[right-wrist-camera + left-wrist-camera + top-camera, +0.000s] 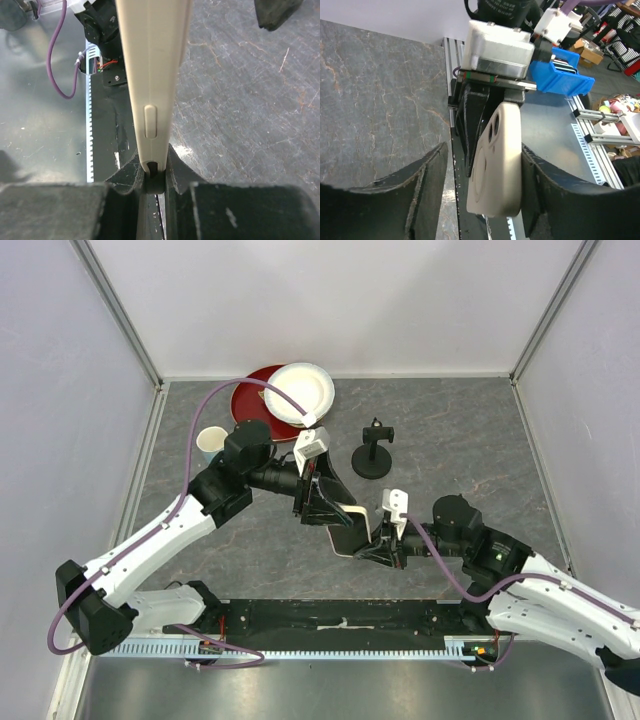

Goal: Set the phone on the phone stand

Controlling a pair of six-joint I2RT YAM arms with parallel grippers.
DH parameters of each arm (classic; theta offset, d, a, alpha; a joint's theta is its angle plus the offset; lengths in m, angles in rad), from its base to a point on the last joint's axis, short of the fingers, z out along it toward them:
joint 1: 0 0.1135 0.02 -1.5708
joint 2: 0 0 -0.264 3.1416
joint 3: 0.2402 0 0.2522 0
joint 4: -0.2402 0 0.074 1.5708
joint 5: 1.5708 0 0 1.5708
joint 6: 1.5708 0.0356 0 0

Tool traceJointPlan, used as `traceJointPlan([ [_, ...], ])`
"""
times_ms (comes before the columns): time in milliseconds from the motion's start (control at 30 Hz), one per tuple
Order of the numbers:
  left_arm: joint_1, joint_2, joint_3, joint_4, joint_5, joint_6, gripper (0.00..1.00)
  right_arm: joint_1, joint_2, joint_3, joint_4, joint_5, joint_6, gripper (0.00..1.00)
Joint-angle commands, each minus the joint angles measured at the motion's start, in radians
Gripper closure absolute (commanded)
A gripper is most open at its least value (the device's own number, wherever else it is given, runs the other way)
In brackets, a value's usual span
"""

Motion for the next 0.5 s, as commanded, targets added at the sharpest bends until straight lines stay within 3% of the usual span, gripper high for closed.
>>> traceJointPlan([
  [0, 0.001, -0.011, 0.034, 0.011, 0.025, 0.045, 0.42, 0.0, 0.042, 0.068, 0.079, -0.077, -0.004, 1.0],
  [133, 0.001, -0.011, 0.034, 0.014, 0.024, 0.042, 0.62, 0.001, 0.048, 0.059, 0.135, -0.086, 0.014, 1.0],
  [200, 0.001, -0.012, 0.032, 0.012, 0.019, 0.045, 0.67, 0.0, 0.036, 0.05, 0.166, -0.081, 0.033, 1.0],
  [267, 0.001, -0.014, 0.031, 0.012, 0.025, 0.048, 0.64, 0.0, 0.019, 0.039, 0.172, -0.066, 0.038, 1.0],
  [300, -0.001, -0.017, 0.029, 0.014, 0.028, 0.048, 0.54, 0.0, 0.014, 0.036, 0.172, -0.048, 0.044, 1.0],
  [333, -0.001, -0.016, 0.029, 0.012, 0.034, 0.048, 0.51, 0.0, 0.013, 0.03, 0.172, -0.043, 0.045, 1.0],
  [467, -0.001, -0.014, 0.029, 0.017, 0.048, 0.048, 0.48, 0.001, -0.006, 0.023, 0.172, -0.046, 0.054, 1.0],
])
